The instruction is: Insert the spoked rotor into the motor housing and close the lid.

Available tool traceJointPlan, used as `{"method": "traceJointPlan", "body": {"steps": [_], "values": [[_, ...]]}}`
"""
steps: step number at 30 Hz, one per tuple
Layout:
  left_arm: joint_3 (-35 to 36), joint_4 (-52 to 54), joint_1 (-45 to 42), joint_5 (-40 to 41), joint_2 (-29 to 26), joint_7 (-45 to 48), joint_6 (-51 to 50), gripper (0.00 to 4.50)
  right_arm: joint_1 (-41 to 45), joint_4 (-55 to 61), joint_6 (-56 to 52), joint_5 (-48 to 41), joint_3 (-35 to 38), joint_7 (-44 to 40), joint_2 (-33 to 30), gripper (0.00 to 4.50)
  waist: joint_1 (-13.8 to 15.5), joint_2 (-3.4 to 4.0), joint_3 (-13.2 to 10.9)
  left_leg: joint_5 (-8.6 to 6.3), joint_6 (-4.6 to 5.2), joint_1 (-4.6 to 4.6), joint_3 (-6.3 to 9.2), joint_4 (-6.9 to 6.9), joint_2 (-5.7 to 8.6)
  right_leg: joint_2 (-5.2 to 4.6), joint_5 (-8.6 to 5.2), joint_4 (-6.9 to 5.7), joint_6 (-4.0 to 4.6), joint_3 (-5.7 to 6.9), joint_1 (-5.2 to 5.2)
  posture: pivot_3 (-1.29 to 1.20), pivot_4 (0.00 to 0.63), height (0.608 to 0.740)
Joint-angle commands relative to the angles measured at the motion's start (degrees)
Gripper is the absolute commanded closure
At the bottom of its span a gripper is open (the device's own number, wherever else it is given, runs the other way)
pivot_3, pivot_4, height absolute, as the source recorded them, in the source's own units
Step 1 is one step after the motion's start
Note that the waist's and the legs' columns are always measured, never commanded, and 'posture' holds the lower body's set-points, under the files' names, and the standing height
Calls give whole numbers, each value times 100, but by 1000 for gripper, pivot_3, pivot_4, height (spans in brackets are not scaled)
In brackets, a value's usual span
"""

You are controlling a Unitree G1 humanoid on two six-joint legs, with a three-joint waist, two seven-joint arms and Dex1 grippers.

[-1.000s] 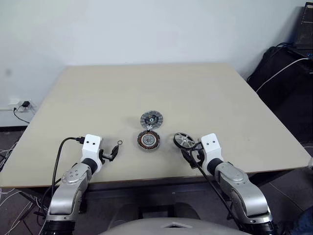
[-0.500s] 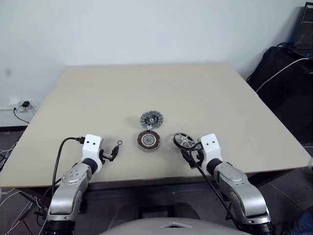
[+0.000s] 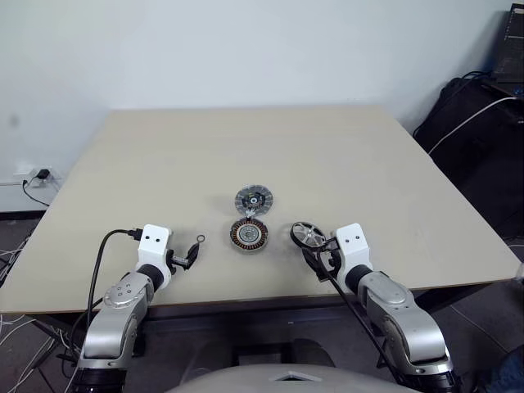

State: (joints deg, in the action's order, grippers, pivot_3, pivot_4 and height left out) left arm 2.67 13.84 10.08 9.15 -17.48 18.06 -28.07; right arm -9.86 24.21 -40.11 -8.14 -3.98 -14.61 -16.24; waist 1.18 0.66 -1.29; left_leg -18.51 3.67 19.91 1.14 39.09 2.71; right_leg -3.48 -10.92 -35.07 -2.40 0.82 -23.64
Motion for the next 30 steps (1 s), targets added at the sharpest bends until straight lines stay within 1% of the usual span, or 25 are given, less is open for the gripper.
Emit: {"method": "traceJointPlan", "body": {"steps": [1,7,12,16,20,30], "values": [[7,52,-82,4,6,9,78,0,66,110,67,-14,104,31,18,31,0,0,0,0,0,0,0,0,0,0,0,0,0,0,0,0,0,740],[-3,19,-120,-4,35,-18,77,0,80,89,72,-12,92,45,38,31,-1,0,0,-1,-3,0,0,0,0,0,0,0,0,0,0,0,0,740],[-126,-281,-388,-96,144,-123,104,0,113,37,81,-6,100,81,100,31,10,0,0,-1,-3,-1,0,1,1,0,1,0,-1,2,2,0,0,740],[-304,-760,-771,-252,229,-209,211,0,137,-19,106,-2,61,108,158,31,9,0,1,4,4,-1,0,1,2,2,5,-1,2,1,2,0,0,740],[-398,-1245,-1099,-411,258,-278,351,0,162,-49,127,-6,59,119,193,31,5,0,1,10,13,-1,1,0,2,5,19,-1,24,1,1,0,0,740],[-499,-2528,-1830,-562,311,-199,712,0,151,-12,134,6,85,170,253,31,5,-2,3,11,12,-1,0,0,5,4,33,-1,3,0,1,0,0,740]]}}
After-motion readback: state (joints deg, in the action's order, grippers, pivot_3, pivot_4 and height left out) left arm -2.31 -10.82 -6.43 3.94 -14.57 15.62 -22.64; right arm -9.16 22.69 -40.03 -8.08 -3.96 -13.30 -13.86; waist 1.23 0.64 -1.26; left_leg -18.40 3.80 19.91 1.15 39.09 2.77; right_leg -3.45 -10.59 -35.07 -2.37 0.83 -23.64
